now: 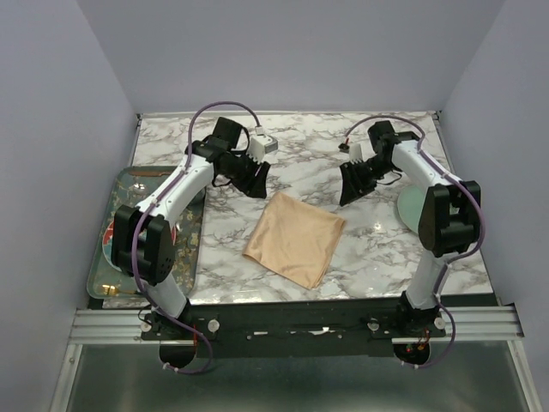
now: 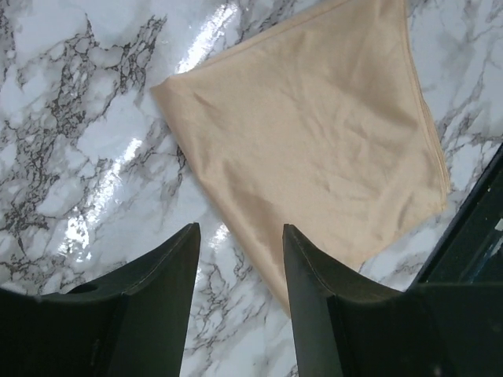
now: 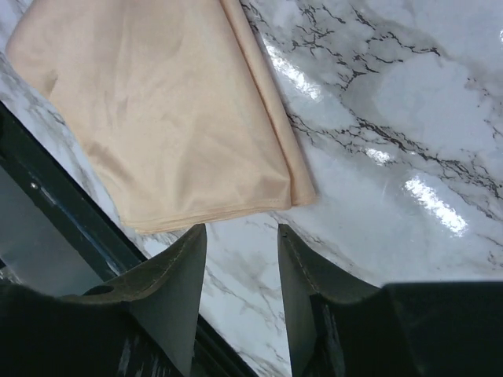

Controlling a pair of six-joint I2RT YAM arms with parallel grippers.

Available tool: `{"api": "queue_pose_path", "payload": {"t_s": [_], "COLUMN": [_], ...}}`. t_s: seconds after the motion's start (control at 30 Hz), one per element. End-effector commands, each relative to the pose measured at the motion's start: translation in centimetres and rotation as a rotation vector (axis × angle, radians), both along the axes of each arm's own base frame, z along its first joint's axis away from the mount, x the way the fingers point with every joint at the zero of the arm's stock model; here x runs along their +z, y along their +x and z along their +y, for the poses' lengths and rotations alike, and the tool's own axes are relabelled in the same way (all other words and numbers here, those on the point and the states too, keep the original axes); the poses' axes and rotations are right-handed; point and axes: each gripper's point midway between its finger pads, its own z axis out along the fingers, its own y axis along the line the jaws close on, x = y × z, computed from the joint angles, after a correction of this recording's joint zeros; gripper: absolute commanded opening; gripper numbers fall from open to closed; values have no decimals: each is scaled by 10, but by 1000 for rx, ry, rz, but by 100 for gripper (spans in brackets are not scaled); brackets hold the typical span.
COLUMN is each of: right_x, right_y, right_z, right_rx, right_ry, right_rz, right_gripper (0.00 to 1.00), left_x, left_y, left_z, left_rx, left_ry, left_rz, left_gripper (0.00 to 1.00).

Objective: Fold the napkin into a case and place the utensils inside
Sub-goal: Rotate the square-folded napkin at the center of the board.

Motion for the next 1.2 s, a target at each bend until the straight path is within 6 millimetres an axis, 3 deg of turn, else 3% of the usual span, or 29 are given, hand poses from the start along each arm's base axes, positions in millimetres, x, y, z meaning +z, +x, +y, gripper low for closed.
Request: {"api": "queue_pose_path", "payload": {"t_s": [0.0,0.2,0.67,0.87,1.0,1.17], "right_x": [-21,-39,-77,-77,-69,-62], "right_y": [-4,-1,1,4,4,1], "right_z": [-3,-1,-3,-3,-2,1], "right_rx": [80,98,107,106,117,122], "right_ry": [-54,-90,-151,-157,-147,-125], "right_rz": [58,84,135,126,113,134], "right_gripper": [49,49,48,33,12,9], "left_x": [-7,-10,-21,-25,-28,-27], "left_y": [-40,-57,-63,-67,-71,-69], "left_z": [7,7,10,11,12,11], "left_rx": [-104,-133,-139,-132,-130,-131], "left_ry": [-11,-41,-29,-27,-29,-34], "left_rz": [66,106,123,132,141,135], "left_gripper": [56,57,57,56,57,56]}}
